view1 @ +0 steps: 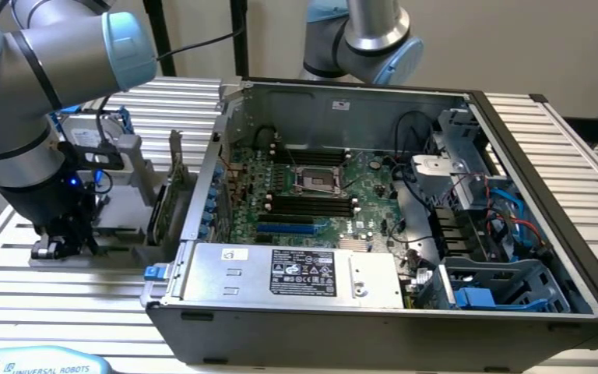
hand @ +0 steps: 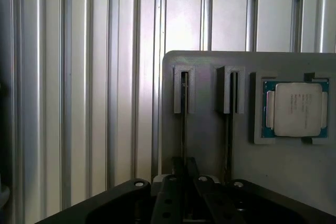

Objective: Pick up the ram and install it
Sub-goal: 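Pick up the ram and move it above insertion slot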

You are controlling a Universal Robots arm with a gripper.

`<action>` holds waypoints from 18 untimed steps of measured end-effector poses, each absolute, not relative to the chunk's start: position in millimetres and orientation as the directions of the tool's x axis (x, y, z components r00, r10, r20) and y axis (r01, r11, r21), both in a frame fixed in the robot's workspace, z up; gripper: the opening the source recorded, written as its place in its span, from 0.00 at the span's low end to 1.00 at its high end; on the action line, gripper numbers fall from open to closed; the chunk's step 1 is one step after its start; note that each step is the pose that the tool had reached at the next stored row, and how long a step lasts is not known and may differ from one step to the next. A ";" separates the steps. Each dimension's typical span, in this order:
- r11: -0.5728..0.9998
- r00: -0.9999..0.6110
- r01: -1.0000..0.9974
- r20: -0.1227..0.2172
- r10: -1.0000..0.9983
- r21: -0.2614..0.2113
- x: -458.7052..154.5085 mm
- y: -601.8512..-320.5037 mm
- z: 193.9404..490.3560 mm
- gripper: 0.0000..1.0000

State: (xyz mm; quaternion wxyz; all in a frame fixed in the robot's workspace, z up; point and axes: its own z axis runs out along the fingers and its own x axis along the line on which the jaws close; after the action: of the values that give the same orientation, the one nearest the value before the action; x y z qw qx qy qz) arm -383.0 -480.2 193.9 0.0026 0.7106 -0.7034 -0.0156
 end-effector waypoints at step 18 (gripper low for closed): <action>-0.012 0.012 -1.000 -0.019 -1.000 0.026 -383.0 -485.3 193.9 0.13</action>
State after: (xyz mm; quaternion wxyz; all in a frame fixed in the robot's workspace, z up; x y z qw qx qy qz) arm -383.0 -485.3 193.9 0.0026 0.7112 -0.7028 -0.0157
